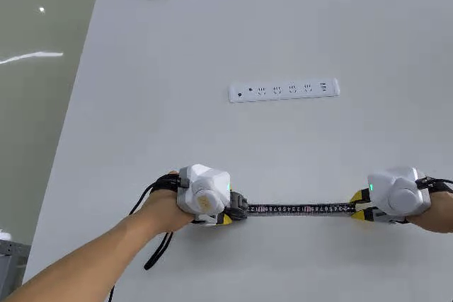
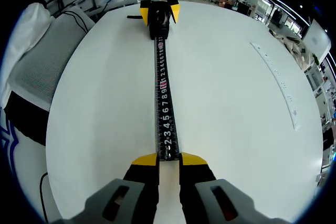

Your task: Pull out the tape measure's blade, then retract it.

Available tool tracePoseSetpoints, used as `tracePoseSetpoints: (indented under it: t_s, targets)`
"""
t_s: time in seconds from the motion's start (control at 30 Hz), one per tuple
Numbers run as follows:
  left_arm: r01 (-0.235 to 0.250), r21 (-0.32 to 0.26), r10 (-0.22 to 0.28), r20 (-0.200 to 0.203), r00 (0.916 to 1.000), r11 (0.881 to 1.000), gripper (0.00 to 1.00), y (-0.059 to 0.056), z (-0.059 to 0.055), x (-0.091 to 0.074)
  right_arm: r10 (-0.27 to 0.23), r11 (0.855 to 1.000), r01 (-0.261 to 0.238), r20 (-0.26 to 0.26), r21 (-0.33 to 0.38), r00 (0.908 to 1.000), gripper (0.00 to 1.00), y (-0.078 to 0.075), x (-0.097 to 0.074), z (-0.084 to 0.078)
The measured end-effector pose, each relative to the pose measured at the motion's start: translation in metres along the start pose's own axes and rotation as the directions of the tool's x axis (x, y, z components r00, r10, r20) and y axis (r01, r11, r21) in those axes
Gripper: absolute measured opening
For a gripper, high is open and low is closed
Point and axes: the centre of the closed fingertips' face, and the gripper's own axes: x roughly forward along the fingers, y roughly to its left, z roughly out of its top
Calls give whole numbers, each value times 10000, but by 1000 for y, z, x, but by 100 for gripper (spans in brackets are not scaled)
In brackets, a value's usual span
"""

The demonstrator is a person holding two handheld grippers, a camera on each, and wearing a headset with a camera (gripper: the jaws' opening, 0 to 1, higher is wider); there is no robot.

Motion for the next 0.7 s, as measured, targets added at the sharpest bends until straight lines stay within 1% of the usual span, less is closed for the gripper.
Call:
tracePoseSetpoints:
  t_s: [0.07, 0.23, 0.33, 0.57, 0.67, 0.7]
  targets:
    - [18, -8, -18, 3, 10000, 10000, 35, 1, 0, 0, -10, 9998, 8, -75, -182, 10000, 14, 0, 0, 0]
    - [32, 15, -32, 0, 10000, 10000, 35, 0, 0, 0, -37, 9998, 35, -114, -194, 9999, 14, 0, 0, 1]
    - [42, 37, -42, 3, 10000, 10000, 35, 0, 0, 0, -113, 9987, 100, -257, -497, 9996, 14, 0, 0, 1]
    - [60, 130, -60, 7, 10000, 9999, 36, -1, 0, 0, -148, 9980, 126, -357, -621, 9993, 15, 0, 0, 1]
    - [55, 179, -55, 9, 10000, 9998, 36, -1, 0, 0, -156, 9975, 117, -555, -692, 9983, 15, 0, 1, 2]
    - [63, 202, -63, 13, 10000, 9998, 36, -1, 1, 0, -147, 9970, 80, -873, -766, 9961, 15, 0, -2, -4]
